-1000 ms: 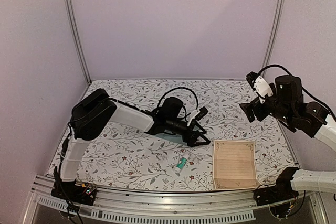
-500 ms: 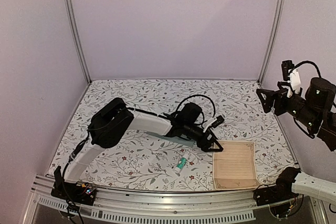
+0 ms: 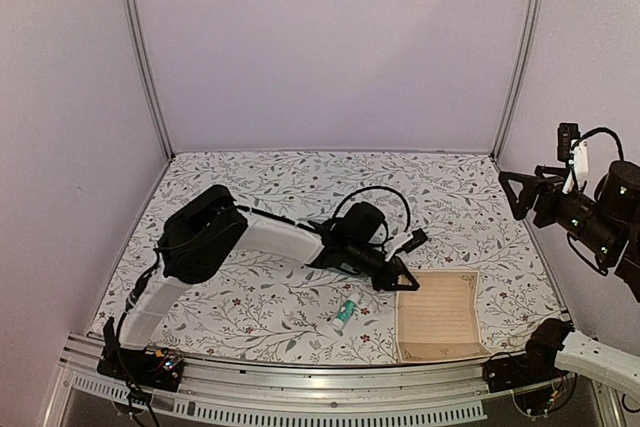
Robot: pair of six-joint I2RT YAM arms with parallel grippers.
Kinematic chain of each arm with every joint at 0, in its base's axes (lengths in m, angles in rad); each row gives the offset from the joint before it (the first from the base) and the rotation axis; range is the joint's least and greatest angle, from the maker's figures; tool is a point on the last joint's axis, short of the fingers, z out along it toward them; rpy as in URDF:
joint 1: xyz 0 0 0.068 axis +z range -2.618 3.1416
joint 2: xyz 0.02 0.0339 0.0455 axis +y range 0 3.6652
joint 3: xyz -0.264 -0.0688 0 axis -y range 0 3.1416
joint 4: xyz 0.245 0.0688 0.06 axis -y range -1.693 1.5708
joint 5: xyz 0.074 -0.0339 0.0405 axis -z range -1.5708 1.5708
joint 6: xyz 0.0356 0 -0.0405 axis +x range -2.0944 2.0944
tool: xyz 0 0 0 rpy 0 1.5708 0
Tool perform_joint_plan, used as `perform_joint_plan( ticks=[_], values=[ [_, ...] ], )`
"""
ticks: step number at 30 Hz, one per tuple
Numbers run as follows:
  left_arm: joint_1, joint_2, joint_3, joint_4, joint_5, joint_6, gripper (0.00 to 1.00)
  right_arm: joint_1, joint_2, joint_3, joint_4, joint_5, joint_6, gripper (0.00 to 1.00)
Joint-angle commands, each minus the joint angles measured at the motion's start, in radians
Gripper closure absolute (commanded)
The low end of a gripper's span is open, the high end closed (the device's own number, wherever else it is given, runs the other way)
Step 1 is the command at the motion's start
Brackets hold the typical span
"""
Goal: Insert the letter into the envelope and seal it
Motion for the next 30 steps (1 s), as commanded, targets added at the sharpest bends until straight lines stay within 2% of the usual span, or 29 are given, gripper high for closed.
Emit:
perform_joint_plan(
  ticks=[1, 8, 15, 19, 23, 27, 30],
  values=[
    [-0.003, -0.263, -0.208, 0.111, -0.158, 0.076, 1.00, 0.000, 0.016, -0.014, -0.019, -0.052, 0.122, 0.01],
    [-0.003, -0.599, -0.619, 0.361, -0.472, 0.212, 1.00, -0.001, 0.116, -0.079, 0.021, -0.180, 0.249, 0.01],
    [-0.004, -0.715, -0.775, 0.435, -0.666, 0.352, 1.00, -0.001, 0.252, -0.146, 0.158, -0.374, 0.292, 0.01],
    [-0.001, -0.766, -0.844, 0.455, -0.705, 0.393, 1.00, -0.004, 0.292, -0.182, 0.227, -0.399, 0.254, 0.01],
    [0.019, -0.827, -0.901, 0.453, -0.710, 0.416, 1.00, -0.004, 0.279, -0.294, 0.424, -0.410, 0.234, 0.01],
    [0.055, -0.928, -0.966, 0.432, -0.625, 0.414, 1.00, -0.005, 0.196, -0.492, 0.732, -0.441, 0.177, 0.01],
    [0.087, -1.013, -1.026, 0.445, -0.480, 0.406, 1.00, -0.004, 0.196, -0.526, 0.848, -0.497, 0.135, 0.01]
  ],
)
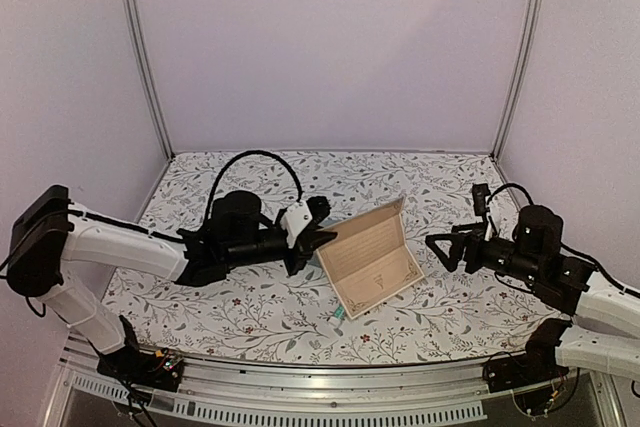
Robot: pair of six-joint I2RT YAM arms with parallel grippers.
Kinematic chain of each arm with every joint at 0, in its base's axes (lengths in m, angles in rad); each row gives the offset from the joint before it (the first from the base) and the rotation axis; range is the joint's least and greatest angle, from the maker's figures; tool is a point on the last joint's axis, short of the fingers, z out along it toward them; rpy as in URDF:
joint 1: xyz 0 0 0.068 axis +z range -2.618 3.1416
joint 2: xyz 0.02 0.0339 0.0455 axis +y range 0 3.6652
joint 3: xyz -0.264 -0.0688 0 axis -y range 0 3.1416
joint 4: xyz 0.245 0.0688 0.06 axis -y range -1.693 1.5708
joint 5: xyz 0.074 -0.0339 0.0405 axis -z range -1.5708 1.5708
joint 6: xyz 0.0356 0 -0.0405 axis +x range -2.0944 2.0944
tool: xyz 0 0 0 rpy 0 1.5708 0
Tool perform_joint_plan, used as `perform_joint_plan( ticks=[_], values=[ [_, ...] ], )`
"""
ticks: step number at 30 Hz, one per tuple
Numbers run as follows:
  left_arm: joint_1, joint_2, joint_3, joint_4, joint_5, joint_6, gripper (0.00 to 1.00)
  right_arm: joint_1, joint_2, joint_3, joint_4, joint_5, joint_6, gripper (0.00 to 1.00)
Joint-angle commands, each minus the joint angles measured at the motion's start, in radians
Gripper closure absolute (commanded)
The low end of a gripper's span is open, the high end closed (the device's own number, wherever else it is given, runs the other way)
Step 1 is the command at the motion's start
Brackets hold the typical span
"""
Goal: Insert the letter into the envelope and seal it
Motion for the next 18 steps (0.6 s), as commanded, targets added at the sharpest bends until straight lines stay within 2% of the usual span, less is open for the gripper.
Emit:
perform_joint_plan(
  ticks=[1, 7, 13, 15, 18],
  values=[
    [0.053, -0.121, -0.074, 0.044, 0.204, 0.007, 1.00, -0.003, 0.003, -0.019, 0.295, -0.118, -0.105, 0.01],
    [0.081, -0.224, -0.120, 0.051, 0.395, -0.020, 1.00, -0.004, 0.099, 0.018, 0.325, -0.362, -0.225, 0.01],
    [0.088, -0.271, -0.138, 0.056, 0.488, -0.035, 1.00, -0.003, 0.205, 0.066, 0.331, -0.452, -0.281, 0.01],
    [0.089, -0.284, -0.144, 0.063, 0.499, -0.044, 1.00, -0.003, 0.235, 0.079, 0.345, -0.494, -0.294, 0.03],
    [0.094, -0.308, -0.162, 0.098, 0.510, -0.071, 1.00, -0.002, 0.301, 0.101, 0.352, -0.607, -0.314, 0.16]
  ],
)
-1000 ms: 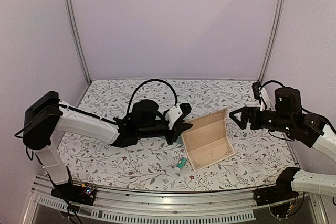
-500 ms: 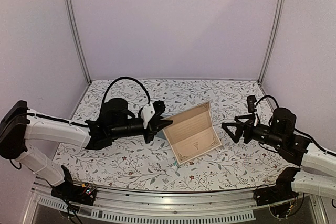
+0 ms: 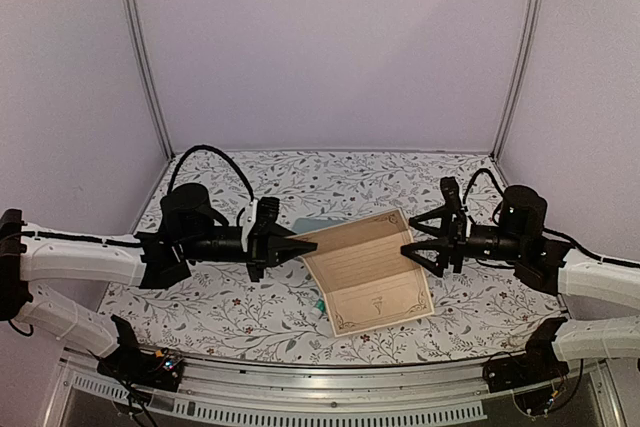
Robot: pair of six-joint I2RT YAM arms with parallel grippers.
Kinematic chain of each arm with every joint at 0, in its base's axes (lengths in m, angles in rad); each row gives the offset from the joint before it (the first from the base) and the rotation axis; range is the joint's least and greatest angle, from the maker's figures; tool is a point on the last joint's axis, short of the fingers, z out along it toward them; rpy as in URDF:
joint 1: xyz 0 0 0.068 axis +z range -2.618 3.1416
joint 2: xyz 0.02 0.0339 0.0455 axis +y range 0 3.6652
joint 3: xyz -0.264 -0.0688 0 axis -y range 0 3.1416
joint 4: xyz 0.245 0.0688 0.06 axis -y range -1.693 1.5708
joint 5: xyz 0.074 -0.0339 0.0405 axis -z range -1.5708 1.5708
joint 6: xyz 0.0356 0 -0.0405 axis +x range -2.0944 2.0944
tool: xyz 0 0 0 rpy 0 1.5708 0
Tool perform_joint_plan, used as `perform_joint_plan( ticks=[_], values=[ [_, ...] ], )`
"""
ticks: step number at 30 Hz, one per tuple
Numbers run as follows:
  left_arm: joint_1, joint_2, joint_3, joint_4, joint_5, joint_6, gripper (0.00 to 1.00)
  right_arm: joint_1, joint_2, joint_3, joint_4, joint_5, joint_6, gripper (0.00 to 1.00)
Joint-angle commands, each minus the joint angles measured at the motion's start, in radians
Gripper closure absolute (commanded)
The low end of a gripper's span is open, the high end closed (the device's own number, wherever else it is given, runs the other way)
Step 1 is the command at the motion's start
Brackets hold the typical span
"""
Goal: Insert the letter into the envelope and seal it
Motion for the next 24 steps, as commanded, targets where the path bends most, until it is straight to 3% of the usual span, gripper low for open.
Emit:
perform_joint_plan(
  ticks=[1, 5, 11, 19, 22, 24],
  values=[
    [0.019, -0.035, -0.027, 0.062, 0.044, -0.038, 1.00, -0.002, 0.067, 0.048, 0.039, -0.168, -0.042, 0.20],
    [0.022, -0.038, -0.038, 0.093, 0.023, -0.054, 1.00, 0.002, 0.135, 0.067, 0.041, -0.254, -0.027, 0.36],
    [0.023, -0.018, -0.037, 0.112, -0.002, -0.053, 1.00, 0.012, 0.161, 0.079, 0.076, -0.290, 0.007, 0.74],
    [0.023, 0.016, -0.024, 0.103, -0.004, -0.040, 0.98, 0.014, 0.156, 0.063, 0.117, -0.258, 0.094, 1.00],
    [0.023, 0.031, -0.007, 0.082, -0.007, -0.036, 0.88, 0.017, 0.145, 0.049, 0.137, -0.270, 0.112, 1.00],
    [0.023, 0.035, 0.003, 0.062, 0.015, -0.032, 0.67, 0.020, 0.135, 0.040, 0.136, -0.270, 0.113, 1.00]
  ],
)
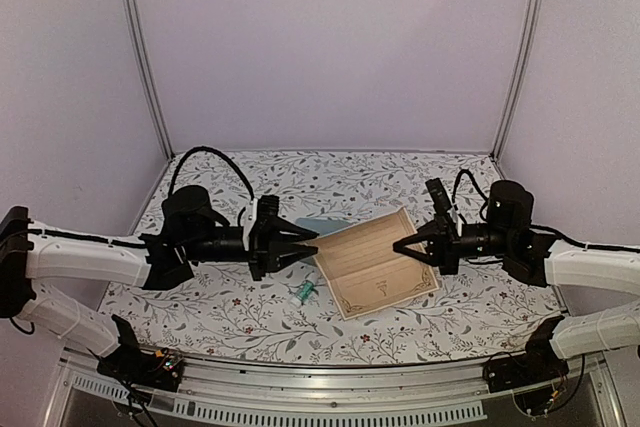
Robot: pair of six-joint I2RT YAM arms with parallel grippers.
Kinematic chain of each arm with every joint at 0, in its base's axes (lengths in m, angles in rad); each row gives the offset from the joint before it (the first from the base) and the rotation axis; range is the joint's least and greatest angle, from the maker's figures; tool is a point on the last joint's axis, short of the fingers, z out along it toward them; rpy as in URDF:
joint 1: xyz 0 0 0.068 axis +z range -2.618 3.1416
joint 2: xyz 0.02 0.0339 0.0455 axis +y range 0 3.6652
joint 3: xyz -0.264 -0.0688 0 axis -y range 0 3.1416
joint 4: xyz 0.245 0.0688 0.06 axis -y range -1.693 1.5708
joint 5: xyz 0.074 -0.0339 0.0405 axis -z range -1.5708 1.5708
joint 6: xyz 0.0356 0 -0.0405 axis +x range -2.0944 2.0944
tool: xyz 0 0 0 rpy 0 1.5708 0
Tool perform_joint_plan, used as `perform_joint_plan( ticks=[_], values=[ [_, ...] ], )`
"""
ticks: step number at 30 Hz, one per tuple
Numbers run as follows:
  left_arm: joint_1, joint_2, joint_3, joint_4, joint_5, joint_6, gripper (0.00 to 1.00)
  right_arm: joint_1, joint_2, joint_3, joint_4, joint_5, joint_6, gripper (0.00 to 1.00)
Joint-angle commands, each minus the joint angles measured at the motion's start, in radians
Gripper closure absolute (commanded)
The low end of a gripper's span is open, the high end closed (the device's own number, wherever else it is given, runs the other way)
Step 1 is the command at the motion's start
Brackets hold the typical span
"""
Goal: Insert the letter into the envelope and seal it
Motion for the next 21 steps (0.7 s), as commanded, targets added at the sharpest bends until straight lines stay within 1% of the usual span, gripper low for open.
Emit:
perform_joint_plan(
  ticks=[1, 2, 4, 5, 7, 9, 11, 13, 15, 16, 17, 20, 21],
  values=[
    [0.012, 0.014, 0.029, -0.027, 0.039, 0.007, 0.57, 0.010, -0.028, -0.016, 0.036, -0.014, 0.030, 1.00],
    [0.012, 0.009, 0.029, -0.029, 0.060, 0.003, 0.47, 0.010, -0.038, -0.019, 0.023, -0.012, 0.024, 1.00],
    [0.014, -0.011, 0.022, -0.029, 0.109, -0.011, 0.37, 0.010, -0.053, -0.018, -0.018, -0.009, 0.003, 1.00],
    [0.016, -0.023, 0.018, -0.028, 0.134, -0.021, 0.34, 0.010, -0.066, -0.017, -0.038, -0.007, -0.009, 1.00],
    [0.022, -0.054, 0.009, -0.027, 0.212, -0.041, 0.32, 0.010, -0.083, -0.016, -0.067, 0.007, -0.042, 1.00],
    [0.028, -0.087, 0.000, -0.016, 0.260, -0.077, 0.31, 0.010, -0.097, -0.006, -0.108, 0.012, -0.073, 1.00],
    [0.041, -0.128, -0.017, 0.024, 0.276, -0.144, 0.31, 0.010, -0.102, 0.008, -0.156, 0.025, -0.111, 1.00],
    [0.086, -0.159, -0.030, 0.104, 0.305, -0.291, 0.31, 0.010, -0.100, 0.010, -0.178, 0.037, -0.164, 1.00],
    [0.135, -0.172, -0.031, 0.209, 0.376, -0.470, 0.32, 0.010, -0.090, 0.010, -0.185, 0.038, -0.223, 1.00],
    [0.149, -0.175, -0.037, 0.258, 0.362, -0.548, 0.32, 0.010, -0.085, 0.010, -0.189, 0.032, -0.237, 1.00],
    [0.162, -0.181, -0.041, 0.273, 0.323, -0.604, 0.33, 0.010, -0.078, 0.010, -0.193, 0.028, -0.254, 1.00],
    [0.200, -0.186, -0.022, 0.189, 0.220, -0.650, 0.39, 0.010, -0.080, 0.011, -0.193, 0.025, -0.300, 1.00],
    [0.214, -0.178, -0.017, 0.170, 0.211, -0.653, 0.40, 0.010, -0.085, 0.015, -0.194, 0.023, -0.308, 1.00]
  ],
)
